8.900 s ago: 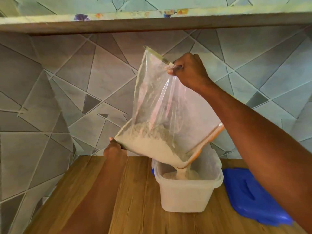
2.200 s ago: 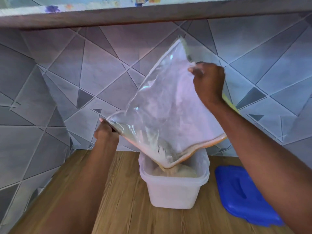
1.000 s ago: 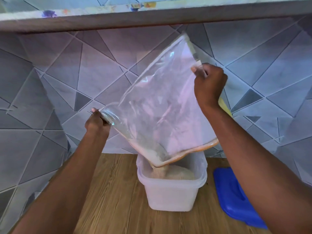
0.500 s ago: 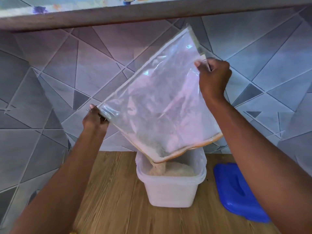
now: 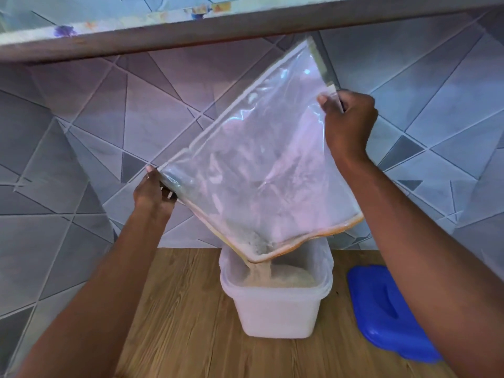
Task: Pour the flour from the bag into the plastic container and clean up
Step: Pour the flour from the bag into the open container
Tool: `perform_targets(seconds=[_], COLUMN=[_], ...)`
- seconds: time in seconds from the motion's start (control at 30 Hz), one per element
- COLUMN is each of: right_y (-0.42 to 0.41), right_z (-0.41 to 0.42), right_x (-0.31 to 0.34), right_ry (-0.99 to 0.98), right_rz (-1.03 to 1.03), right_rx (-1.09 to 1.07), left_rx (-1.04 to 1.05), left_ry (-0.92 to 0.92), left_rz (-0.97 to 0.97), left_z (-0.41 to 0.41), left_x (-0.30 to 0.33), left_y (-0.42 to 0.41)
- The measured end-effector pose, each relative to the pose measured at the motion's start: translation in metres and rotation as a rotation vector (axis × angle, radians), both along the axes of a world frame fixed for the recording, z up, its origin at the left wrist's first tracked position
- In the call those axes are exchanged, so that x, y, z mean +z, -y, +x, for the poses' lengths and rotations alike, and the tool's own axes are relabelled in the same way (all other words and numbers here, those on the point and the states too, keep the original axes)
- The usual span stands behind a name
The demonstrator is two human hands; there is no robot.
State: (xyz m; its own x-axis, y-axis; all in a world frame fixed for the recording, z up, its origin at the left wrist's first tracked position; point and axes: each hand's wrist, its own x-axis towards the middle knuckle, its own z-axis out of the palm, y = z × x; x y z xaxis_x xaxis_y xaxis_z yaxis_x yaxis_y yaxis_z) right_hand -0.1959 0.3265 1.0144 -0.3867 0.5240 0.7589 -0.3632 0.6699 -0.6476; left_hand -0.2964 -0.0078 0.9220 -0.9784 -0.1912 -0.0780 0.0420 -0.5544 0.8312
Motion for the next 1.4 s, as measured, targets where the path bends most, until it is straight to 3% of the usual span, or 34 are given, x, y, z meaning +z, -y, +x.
perform_targets(seconds=[0.1,0.23,0.33,0.43,0.57,0.67,0.8,0.9,1.0,1.1,1.2,1.3,1.4], right_y=[0.0,-0.01,-0.008,-0.015,-0.013,-0.017,-0.016,-0.019,-0.02,-0.028,-0.028,-0.031,-0.033], right_z=[0.003,0.003,0.009,0.006,0.006,0.001,0.0,-0.004,-0.002,-0.005,-0.007,-0.007,-0.004], right_x=[-0.004,-0.005,-0.005,-0.004,-0.003,-0.004,-0.004,-0.001,0.0,0.001,0.0,0.0,0.005], right_ry=[0.044,-0.001,0.049,-0.004,0.042,0.001,0.036,-0.042,-0.008,-0.07,0.043,-0.006,0.013], right_rz=[0.124,0.062,0.197,0.081,0.181,0.055,0.168,0.092,0.18,0.062,0.172,0.103,0.172], right_rx=[0.085,-0.004,0.087,0.011,0.081,-0.006,0.114,0.079,0.213,0.138,0.275,0.187,0.291], left_rx=[0.002,-0.014,0.015,-0.005,0.016,-0.002,0.028,0.029,0.039,0.001,-0.011,0.01,0.037], left_ry=[0.008,0.006,0.019,0.006,0.012,-0.016,-0.002,-0.007,0.002,-0.018,-0.022,-0.03,-0.014], left_rz=[-0.002,0.023,0.052,0.036,0.032,0.038,0.052,0.054,0.056,0.042,0.034,0.035,0.064], left_z=[0.0,0.004,0.007,0.009,0.01,0.011,0.007,0.005,0.002,-0.002,-0.004,-0.006,-0.007], left_x=[0.0,-0.002,-0.002,-0.001,-0.001,0.001,0.003,0.002,-0.001,-0.002,-0.003,-0.004,-0.006], left_y=[0.0,-0.005,-0.007,-0.009,-0.009,-0.008,-0.009,-0.009,-0.008,-0.01,-0.012,-0.011,-0.008])
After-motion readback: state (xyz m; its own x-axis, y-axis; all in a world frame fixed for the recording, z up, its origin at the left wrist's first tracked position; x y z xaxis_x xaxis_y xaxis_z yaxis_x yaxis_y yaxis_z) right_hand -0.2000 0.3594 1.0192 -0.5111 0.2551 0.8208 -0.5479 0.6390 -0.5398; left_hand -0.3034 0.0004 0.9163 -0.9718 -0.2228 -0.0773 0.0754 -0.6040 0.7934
